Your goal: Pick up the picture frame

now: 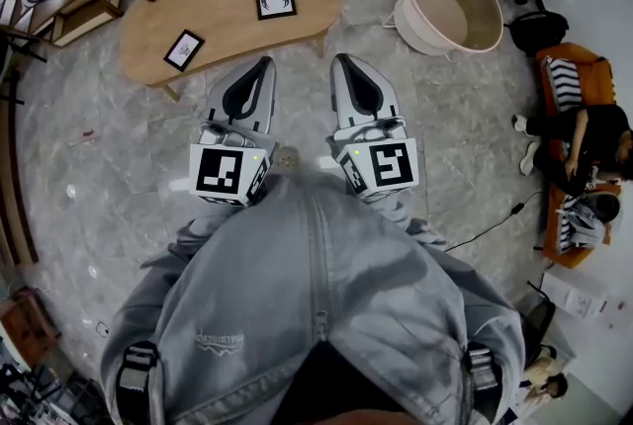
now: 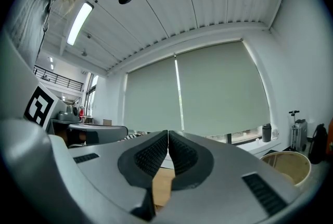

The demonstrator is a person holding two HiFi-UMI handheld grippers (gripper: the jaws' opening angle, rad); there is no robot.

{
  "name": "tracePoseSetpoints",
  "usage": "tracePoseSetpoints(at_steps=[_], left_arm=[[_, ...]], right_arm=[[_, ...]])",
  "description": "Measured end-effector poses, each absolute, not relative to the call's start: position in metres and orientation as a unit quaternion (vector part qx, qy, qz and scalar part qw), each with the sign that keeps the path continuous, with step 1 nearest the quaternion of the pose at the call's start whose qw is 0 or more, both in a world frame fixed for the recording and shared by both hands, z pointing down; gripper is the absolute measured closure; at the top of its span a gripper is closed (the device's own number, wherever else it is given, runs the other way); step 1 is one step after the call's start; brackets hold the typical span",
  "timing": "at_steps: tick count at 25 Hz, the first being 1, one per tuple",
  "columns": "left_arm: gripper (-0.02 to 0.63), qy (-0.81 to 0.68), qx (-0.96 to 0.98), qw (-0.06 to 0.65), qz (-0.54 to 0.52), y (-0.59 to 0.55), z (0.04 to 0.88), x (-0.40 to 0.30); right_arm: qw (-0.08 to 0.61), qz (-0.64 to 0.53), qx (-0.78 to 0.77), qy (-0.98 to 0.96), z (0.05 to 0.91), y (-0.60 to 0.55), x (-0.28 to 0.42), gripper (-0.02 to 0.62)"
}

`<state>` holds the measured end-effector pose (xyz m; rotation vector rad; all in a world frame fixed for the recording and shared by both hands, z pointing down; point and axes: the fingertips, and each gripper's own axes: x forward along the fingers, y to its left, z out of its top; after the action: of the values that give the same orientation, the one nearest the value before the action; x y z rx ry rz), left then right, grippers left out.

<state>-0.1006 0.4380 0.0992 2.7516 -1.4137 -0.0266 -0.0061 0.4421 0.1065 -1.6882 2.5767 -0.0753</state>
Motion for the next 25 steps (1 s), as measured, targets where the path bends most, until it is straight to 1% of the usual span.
tracePoseSetpoints(at_steps=[5, 13, 20, 25], left_arm=[[0.588, -0.451, 0.892, 0.026, -0.017, 0.424, 0.100, -0.101], [0.588, -0.472, 0.882, 0.018, -0.011, 0.416, 0.101, -0.128], [0.588, -0.497, 0.867, 0.014, -0.023, 0.397, 0.104, -0.155], [0.588, -0.507, 0.861, 0.025, -0.024, 0.365, 0.112, -0.165]], right_arm=[[0.023, -0.025, -0.557, 0.830, 0.110, 0.429, -0.002, 0.563], [0.010, -0.025, -0.526, 0.850, 0.109, 0.409, -0.034, 0.563], [0.013, -0.017, -0.504, 0.864, 0.108, 0.383, -0.056, 0.563], [0.005, -0.007, -0.490, 0.872, 0.114, 0.353, -0.063, 0.563]])
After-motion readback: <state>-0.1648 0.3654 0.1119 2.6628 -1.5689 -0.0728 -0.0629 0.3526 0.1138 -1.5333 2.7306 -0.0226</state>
